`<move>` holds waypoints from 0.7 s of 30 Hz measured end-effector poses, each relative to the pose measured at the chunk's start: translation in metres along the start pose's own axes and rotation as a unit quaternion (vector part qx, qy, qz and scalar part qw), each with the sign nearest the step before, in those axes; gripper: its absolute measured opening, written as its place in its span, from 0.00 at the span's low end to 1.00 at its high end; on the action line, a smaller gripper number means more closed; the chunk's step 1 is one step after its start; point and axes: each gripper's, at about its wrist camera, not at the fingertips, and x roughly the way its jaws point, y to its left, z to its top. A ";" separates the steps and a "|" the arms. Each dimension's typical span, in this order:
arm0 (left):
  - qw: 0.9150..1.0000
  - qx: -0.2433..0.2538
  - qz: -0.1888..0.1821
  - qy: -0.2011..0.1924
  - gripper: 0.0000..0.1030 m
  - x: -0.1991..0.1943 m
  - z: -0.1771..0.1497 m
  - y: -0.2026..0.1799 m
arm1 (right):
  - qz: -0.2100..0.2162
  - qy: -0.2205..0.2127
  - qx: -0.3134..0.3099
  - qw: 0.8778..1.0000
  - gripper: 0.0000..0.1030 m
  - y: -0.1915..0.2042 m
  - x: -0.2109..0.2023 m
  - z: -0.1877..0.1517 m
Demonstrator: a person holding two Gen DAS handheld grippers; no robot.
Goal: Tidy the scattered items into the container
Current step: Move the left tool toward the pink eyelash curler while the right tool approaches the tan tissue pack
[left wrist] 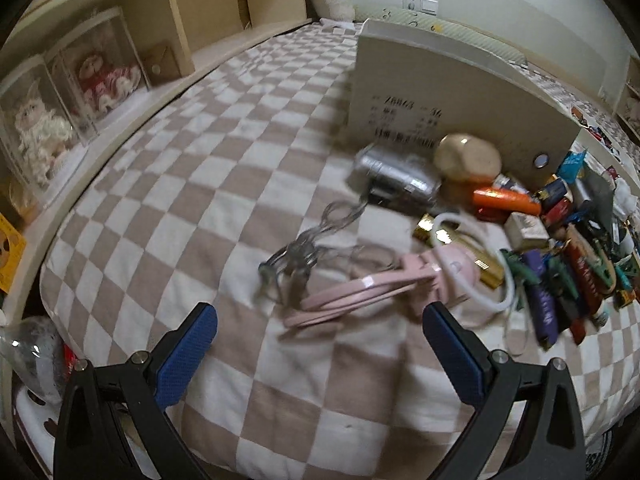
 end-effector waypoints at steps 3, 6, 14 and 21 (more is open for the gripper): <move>1.000 -0.007 -0.001 0.017 1.00 0.013 -0.004 0.006 | -0.011 -0.010 0.002 1.000 1.00 -0.008 -0.002 0.008; 1.000 0.003 0.006 0.003 1.00 0.019 -0.008 0.003 | -0.031 -0.017 -0.005 0.999 1.00 -0.019 0.000 0.019; 1.000 0.010 0.008 -0.012 1.00 0.023 -0.010 -0.001 | -0.063 0.048 -0.070 0.994 1.00 -0.054 0.045 0.026; 1.000 -0.009 0.008 -0.020 1.00 0.025 -0.011 0.002 | -0.066 0.096 -0.118 0.986 1.00 -0.071 0.091 -0.007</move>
